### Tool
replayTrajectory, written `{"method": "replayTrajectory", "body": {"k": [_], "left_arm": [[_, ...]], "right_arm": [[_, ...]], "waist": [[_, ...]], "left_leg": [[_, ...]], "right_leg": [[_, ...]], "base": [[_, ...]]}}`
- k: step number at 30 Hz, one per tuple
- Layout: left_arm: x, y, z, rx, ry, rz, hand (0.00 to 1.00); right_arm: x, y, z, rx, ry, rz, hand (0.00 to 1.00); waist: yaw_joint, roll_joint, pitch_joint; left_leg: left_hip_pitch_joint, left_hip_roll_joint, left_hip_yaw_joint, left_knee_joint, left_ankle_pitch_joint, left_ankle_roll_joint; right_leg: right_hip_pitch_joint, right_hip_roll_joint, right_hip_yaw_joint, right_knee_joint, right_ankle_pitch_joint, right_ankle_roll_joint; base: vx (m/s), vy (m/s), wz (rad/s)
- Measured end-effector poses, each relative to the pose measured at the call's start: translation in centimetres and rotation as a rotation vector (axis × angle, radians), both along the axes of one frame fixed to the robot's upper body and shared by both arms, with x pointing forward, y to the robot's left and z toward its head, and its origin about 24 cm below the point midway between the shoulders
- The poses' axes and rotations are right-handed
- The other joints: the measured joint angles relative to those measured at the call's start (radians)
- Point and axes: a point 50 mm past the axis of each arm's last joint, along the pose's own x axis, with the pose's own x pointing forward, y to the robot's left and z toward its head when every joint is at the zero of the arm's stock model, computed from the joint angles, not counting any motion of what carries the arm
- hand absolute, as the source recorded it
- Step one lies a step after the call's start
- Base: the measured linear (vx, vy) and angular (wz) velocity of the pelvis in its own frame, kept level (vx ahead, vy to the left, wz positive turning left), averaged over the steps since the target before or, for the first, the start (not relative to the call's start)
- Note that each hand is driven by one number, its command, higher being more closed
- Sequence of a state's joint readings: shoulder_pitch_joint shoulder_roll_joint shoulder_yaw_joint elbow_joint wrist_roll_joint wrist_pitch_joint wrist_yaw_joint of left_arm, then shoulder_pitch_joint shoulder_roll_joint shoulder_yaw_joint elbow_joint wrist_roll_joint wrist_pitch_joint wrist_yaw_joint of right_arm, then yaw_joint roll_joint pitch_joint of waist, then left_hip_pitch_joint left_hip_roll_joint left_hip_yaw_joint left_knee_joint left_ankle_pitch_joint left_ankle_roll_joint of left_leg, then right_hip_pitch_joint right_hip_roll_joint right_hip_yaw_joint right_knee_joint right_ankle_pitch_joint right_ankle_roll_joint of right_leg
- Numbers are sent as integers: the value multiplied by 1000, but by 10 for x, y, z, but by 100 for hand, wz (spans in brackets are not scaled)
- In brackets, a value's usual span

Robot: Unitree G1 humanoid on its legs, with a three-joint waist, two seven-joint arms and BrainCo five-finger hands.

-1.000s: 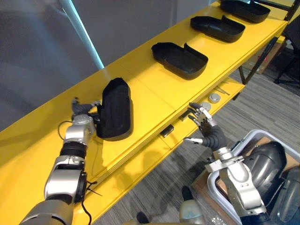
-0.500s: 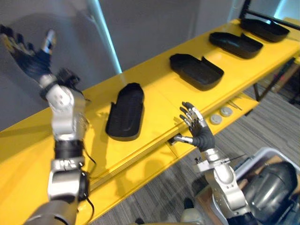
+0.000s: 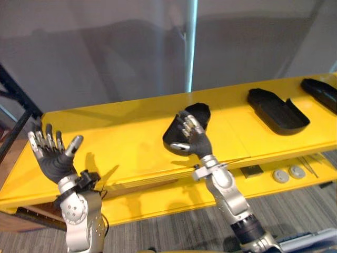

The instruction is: Walk over and take plastic housings, then place them on the shelf

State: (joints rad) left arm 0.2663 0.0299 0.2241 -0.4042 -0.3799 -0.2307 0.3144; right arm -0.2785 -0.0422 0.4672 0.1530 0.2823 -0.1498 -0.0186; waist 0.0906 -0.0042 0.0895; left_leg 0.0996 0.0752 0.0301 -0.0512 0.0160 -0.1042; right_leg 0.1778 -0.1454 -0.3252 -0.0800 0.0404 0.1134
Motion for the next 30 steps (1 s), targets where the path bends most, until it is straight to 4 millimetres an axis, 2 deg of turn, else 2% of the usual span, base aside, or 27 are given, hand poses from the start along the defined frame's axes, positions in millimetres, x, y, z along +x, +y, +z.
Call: {"method": "replayTrajectory", "body": {"k": [2, 3, 5, 8, 13, 21, 26, 30], "left_arm": [[-6, 0, -8, 6, 41, -24, 0], [-8, -1, -10, 7, 55, -33, 0], [-14, -3, -19, -25, 96, -50, 0], [-21, -12, -30, -62, 131, -95, 0], [-20, -27, -45, -134, 157, -205, 0], [-13, -52, -59, -218, 190, -314, 0], [-10, -63, -65, -248, 209, -354, 0], [-8, -71, -66, -259, 210, -386, 0]], "right_arm": [[0, 23, -6, -18, 36, 46, 0], [0, 29, -6, -19, 44, 54, 0], [-1, 47, -9, -23, 78, 63, 0], [4, 55, -24, -74, 160, -3, 0], [11, 50, -58, -206, 334, -189, 0], [23, 30, -59, -227, 367, -499, 0], [33, 14, -51, -216, 333, -662, 0], [35, 6, -47, -209, 318, -745, 0]], "waist": [[19, -15, -10], [24, -19, -12], [55, -21, -14], [80, -18, -12], [116, -6, -5], [114, 14, 9], [110, 34, 40], [106, 31, 48]], "left_leg": [[-6, -3, -25, -12, 10, 0], [-15, -5, -37, -12, 12, 0], [-28, -11, -61, -11, 15, 1], [-32, -25, -96, -11, 17, 5], [-46, -31, -112, -8, 17, 5], [-50, -29, -122, -3, 15, 6], [-66, -22, -100, 30, -1, 8], [-65, -19, -96, 34, -1, 7]], "right_leg": [[5, -1, -27, 0, -4, 2], [3, -2, -37, 0, -5, 3], [5, -9, -63, 1, -5, 6], [19, -15, -100, 9, -15, 14], [14, -22, -119, 21, -24, 15], [15, -30, -130, 27, -26, 11], [-5, -30, -110, 41, -33, 3], [-5, -26, -106, 41, -30, 7]], "base": [[9, -11, 35], [22, -7, 45], [27, -1, 34], [32, -15, 36], [18, 2, 13], [2, 1, 3], [-24, 8, -14], [4, -2, -1]]}}
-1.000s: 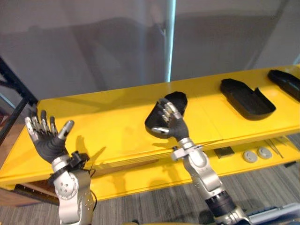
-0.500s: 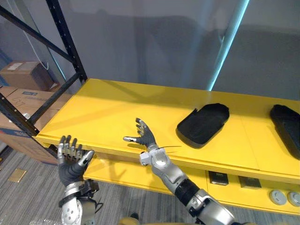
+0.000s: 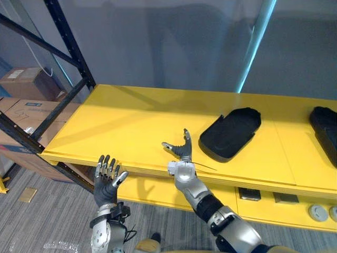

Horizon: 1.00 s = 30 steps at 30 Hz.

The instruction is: Walk over and take plastic housings, then place them on the shelf

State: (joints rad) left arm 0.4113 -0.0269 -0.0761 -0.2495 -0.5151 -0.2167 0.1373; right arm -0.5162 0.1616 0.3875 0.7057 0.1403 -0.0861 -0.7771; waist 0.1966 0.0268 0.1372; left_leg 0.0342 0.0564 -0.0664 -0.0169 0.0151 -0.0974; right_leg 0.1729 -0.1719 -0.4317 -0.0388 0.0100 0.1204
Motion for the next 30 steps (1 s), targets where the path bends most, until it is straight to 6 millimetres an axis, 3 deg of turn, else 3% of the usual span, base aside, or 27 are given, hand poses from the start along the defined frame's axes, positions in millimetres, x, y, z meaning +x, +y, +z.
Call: {"method": "replayTrajectory", "body": {"k": [13, 25, 30], "left_arm": [[0, -12, -11, -37, 48, -29, 0], [3, -21, -10, -49, 47, -69, 0], [3, -22, -12, -48, 63, -78, 0]], "right_arm": [[-10, -25, 6, 49, -60, -112, 0], [-13, -35, 2, 64, -69, -116, 0], [-10, -35, 4, 116, -129, 41, 0]], "waist": [[-50, -9, 24], [-56, -12, 23], [-71, -15, 22]], "left_leg": [[19, 7, 77, 25, -34, 4], [36, 10, 101, 18, -36, 3], [36, 9, 101, 15, -35, 3]], "right_leg": [[-17, -5, 81, 9, 3, 3], [-18, -5, 102, 10, 4, 6], [-19, -6, 102, 10, 5, 6]], "base": [[10, 13, -17], [-4, 3, -4], [0, 0, 0]]}}
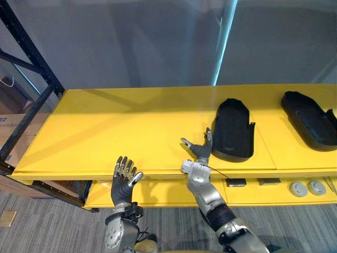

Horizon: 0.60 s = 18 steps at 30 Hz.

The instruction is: Walk over and take plastic housings, then place them on the shelf

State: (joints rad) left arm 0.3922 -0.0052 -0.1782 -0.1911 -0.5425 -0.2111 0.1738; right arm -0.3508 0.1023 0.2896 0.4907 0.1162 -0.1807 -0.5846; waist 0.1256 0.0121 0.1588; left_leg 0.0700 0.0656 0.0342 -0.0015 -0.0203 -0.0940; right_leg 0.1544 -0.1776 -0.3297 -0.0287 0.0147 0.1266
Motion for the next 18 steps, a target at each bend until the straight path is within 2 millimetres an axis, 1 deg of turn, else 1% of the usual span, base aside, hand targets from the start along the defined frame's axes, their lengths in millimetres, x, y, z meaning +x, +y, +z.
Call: {"method": "replayTrajectory", "body": {"k": [1, 3, 4, 5, 6, 7, 8, 9, 10, 11, 16, 17, 18], "left_arm": [[0, 0, 0, 1, -2, 0, 0], [0, 1, 1, 2, -9, -7, 0], [1, 1, 1, 6, -17, -15, 0], [1, 2, 1, 7, -21, -18, 0], [1, 3, 2, 10, -27, -21, 0], [1, 4, 2, 14, -34, -24, 0], [1, 5, 2, 17, -37, -24, 0], [1, 8, 3, 22, -41, -20, 0], [1, 9, 3, 26, -42, -17, 0], [2, 22, 5, 72, -50, 1, 0], [2, 22, 5, 73, -51, 1, 0], [3, 22, 5, 81, -53, -1, 0], [4, 22, 7, 85, -59, -1, 0]], "right_arm": [[0, 2, 4, 5, -41, 65, 0], [-2, 7, 18, 28, -147, 182, 0], [-5, 13, 33, 31, -237, 264, 0], [-6, 14, 42, 33, -286, 293, 0], [-10, 17, 59, 41, -381, 342, 0], [-14, 19, 76, 42, -469, 367, 0], [-16, 18, 83, 36, -503, 374, 0], [-19, 17, 95, 34, -560, 381, 0], [-22, 13, 104, 33, -606, 386, 0], [-31, -27, 125, -17, -717, 307, 0], [-32, -28, 122, -16, -707, 304, 0], [-34, -30, 115, -14, -681, 298, 0], [-37, -33, 104, 3, -634, 290, 0]], "waist": [[-1, -1, 0], [-1, -3, -2], [-2, -6, -4], [-2, -9, -6], [-2, -16, -10], [-2, -26, -16], [-2, -31, -19], [-2, -41, -26], [-4, -50, -32], [-31, -62, -73], [-32, -62, -73], [-31, -63, -73], [-31, -63, -73]], "left_leg": [[0, 0, 0, -1, 0, 0], [1, 0, 0, -5, 0, 0], [1, 1, 0, -6, 0, 0], [1, 1, -1, -7, 0, 0], [1, 1, -2, -7, 0, 0], [1, 0, -3, -8, 0, 0], [1, 0, -3, -9, 0, 0], [1, -1, -3, -10, 0, 0], [1, -2, -3, -11, 0, 0], [16, -18, 11, -33, 6, 5], [14, -18, 9, -30, 6, 5], [10, -19, 5, -26, 6, 5], [3, -21, 2, -22, 6, 5]], "right_leg": [[0, 0, 0, -1, 0, 0], [0, 1, 0, -3, 1, 1], [0, 2, -1, -5, 1, 1], [1, 2, -1, -6, 2, 1], [4, 2, -3, -9, 2, 1], [5, 2, -4, -10, 2, 1], [5, 2, -5, -10, 2, 1], [5, 1, -5, -11, 2, 1], [5, 0, -5, -11, 2, 1], [1, -9, 2, -11, 7, 11], [1, -10, 2, -11, 8, 11], [1, -10, 0, -9, 8, 11], [-5, -12, -1, -4, 8, 11]], "base": [[0, 0, 0], [0, 0, 0], [0, 0, 0], [19, -4, 4], [24, -4, 5], [24, -3, 5], [0, 0, 0], [0, 0, 0], [0, 0, 0], [0, 0, 0], [0, 0, 1], [0, 0, 8], [0, 0, 7]]}}
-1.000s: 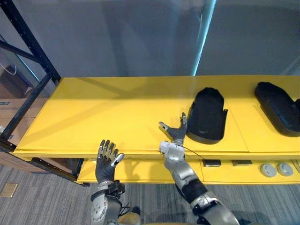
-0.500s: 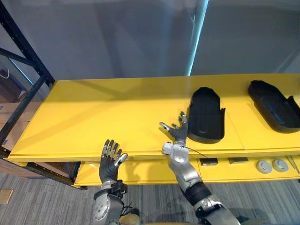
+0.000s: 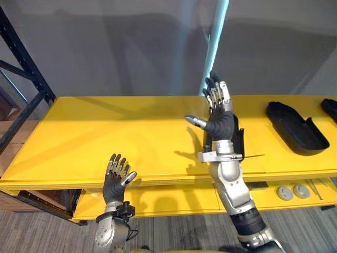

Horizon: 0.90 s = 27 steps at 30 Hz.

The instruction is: Walk over and take plastic housings, then place them on the shelf

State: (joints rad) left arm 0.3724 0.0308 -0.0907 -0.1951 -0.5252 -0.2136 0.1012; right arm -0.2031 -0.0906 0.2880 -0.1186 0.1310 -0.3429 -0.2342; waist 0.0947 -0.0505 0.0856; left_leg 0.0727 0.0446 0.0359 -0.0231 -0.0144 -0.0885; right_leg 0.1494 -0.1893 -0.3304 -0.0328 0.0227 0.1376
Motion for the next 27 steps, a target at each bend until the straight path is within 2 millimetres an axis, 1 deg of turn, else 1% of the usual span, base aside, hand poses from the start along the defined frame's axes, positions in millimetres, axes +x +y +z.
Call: {"method": "replayTrajectory", "body": {"k": [1, 2, 3, 4, 5, 6, 7, 9, 10, 11, 12, 15, 18, 22, 27], "left_arm": [[1, 0, 1, 8, -4, 1, 0], [1, 0, 5, 30, -17, 1, 0], [1, 0, 7, 36, -26, 2, 0], [2, 0, 12, 50, -47, 8, 0], [3, 0, 20, 78, -75, 20, 0], [3, 1, 24, 99, -93, 30, 0], [3, 1, 40, 170, -160, 66, 0], [4, 2, 54, 257, -223, 114, 0], [2, 1, 69, 332, -297, 155, 0], [2, 1, 71, 343, -312, 163, 0], [0, 2, 78, 351, -350, 183, 0], [-1, 2, 86, 343, -391, 207, 0], [-1, 0, 86, 336, -389, 197, 0], [0, -5, 84, 327, -379, 171, 0], [1, -10, 82, 334, -369, 114, 0]], "right_arm": [[-2, -2, -6, 11, 28, 1, 0], [-5, -4, -18, 20, 88, 0, 0], [-6, -6, -25, 29, 123, 1, 0], [-8, -7, -37, 37, 184, -4, 0], [-8, -8, -50, 38, 243, -10, 0], [-7, -8, -56, 44, 273, -10, 0], [-6, -7, -72, 40, 347, -20, 0], [-5, -6, -83, 30, 398, -24, 0], [-6, -5, -89, 32, 428, -31, 0], [-7, -4, -90, 33, 434, -32, 0], [-7, -1, -90, 33, 441, -26, 0], [-8, 4, -90, 33, 440, -7, 0], [-8, 6, -92, 39, 463, 12, 0], [-8, 9, -91, 20, 448, 54, 0], [-6, 21, -81, -13, 393, 99, 0]], "waist": [[0, 0, 0], [0, 3, 6], [0, 3, 7], [0, 5, 11], [0, 8, 29], [0, 7, 40], [-1, 8, 59], [0, 9, 77], [-1, 9, 98], [-1, 9, 98], [-1, 8, 100], [0, 8, 100], [-1, 5, 101], [0, 4, 102], [0, 6, 107]], "left_leg": [[-5, -1, 0, 3, 0, 0], [-14, -2, 0, 13, -2, 3], [-20, -3, 1, 21, -5, 6], [-28, -3, 6, 35, -12, 9], [-27, -4, 11, 50, -23, 11], [-30, -3, 18, 61, -31, 11], [-65, -3, 29, 102, -48, 16], [-90, -3, 34, 118, -50, 18], [-104, -2, 34, 134, -51, 19], [-109, -2, 33, 137, -51, 20], [-111, -1, 34, 140, -51, 19], [-117, 8, 34, 174, -66, 18], [-132, 18, 35, 210, -90, 13], [-127, 19, 44, 214, -102, 14], [-133, 23, 56, 245, -135, 18]], "right_leg": [[-7, -1, 1, 5, 0, 0], [-14, -3, 2, 11, 1, 1], [-17, -5, 4, 13, 2, 1], [-28, -8, 10, 26, 2, 1], [-29, -10, 18, 34, 1, 1], [-34, -12, 30, 39, 1, 0], [-68, -16, 45, 56, -6, -7], [-99, -19, 58, 71, -10, -12], [-109, -20, 59, 76, -10, -12], [-112, -20, 59, 76, -10, -12], [-113, -19, 59, 77, -9, -13], [-105, -12, 60, 77, -7, -11], [-100, -1, 64, 73, -2, -5], [-93, -1, 71, 68, -1, -5], [-81, 0, 86, 63, -1, -5]], "base": [[0, 0, 0], [0, 0, 0], [-56, 28, -6], [-70, 33, -13], [-82, 39, -20], [-145, 54, -31], [-136, 48, -28], [-128, 42, -18], [-89, 26, -5], [-40, 14, 1], [0, 0, 0], [27, -5, -2], [47, -4, 0], [39, 10, -6], [1, 30, -7]]}}
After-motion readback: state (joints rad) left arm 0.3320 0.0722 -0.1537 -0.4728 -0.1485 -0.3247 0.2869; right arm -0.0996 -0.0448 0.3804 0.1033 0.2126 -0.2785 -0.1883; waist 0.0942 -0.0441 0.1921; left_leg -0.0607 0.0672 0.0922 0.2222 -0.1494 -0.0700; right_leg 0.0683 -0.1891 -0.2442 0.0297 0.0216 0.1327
